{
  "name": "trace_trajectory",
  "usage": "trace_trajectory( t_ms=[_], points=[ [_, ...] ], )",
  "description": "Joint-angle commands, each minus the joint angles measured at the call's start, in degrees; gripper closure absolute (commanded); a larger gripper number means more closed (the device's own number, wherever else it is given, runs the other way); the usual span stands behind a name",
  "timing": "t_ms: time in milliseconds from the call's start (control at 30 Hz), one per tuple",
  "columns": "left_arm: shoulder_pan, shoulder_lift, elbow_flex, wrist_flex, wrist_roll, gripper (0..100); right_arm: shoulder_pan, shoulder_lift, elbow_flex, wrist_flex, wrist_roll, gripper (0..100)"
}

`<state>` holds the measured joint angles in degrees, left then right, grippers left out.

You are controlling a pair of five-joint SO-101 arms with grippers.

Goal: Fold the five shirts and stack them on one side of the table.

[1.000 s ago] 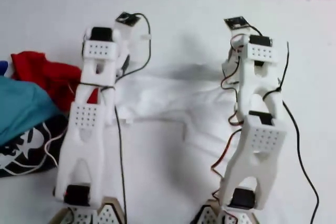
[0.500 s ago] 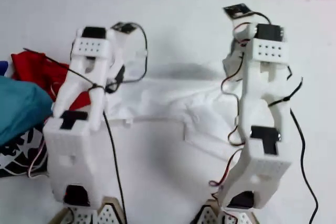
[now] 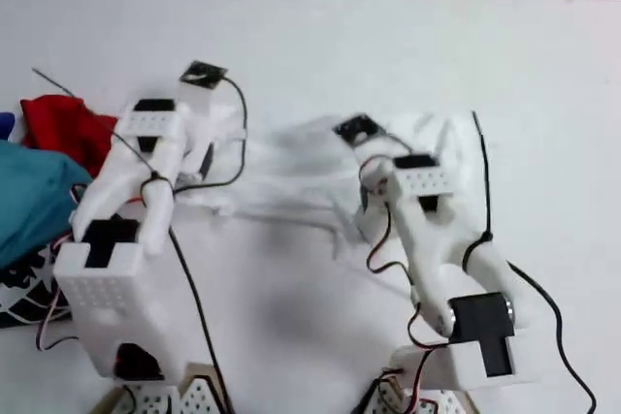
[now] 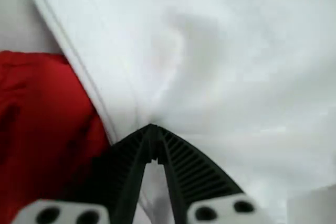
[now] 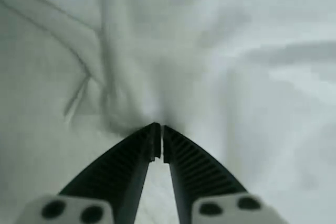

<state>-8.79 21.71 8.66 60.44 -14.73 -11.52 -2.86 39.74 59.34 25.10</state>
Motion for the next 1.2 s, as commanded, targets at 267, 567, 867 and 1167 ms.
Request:
trace_trajectory(
  t_ms=[267, 567, 867, 1167],
  points=[
    [-1.8, -2.9, 0.0, -3.5, 0.4, 97, -0.6, -6.1, 3.3, 3.5, 2.7, 88.2],
    [-1.7, -2.9, 0.0, -3.5, 0.4, 97, -3.0, -18.7, 3.6, 12.6, 10.2, 88.2],
    [-1.8, -2.9, 0.0, -3.5, 0.4, 97, -2.8, -12.1, 6.2, 5.9, 11.4, 88.2],
    [-1.8, -2.9, 0.0, -2.7, 0.4, 97, -2.8, -0.8, 6.0, -1.2, 11.3, 88.3]
  ],
)
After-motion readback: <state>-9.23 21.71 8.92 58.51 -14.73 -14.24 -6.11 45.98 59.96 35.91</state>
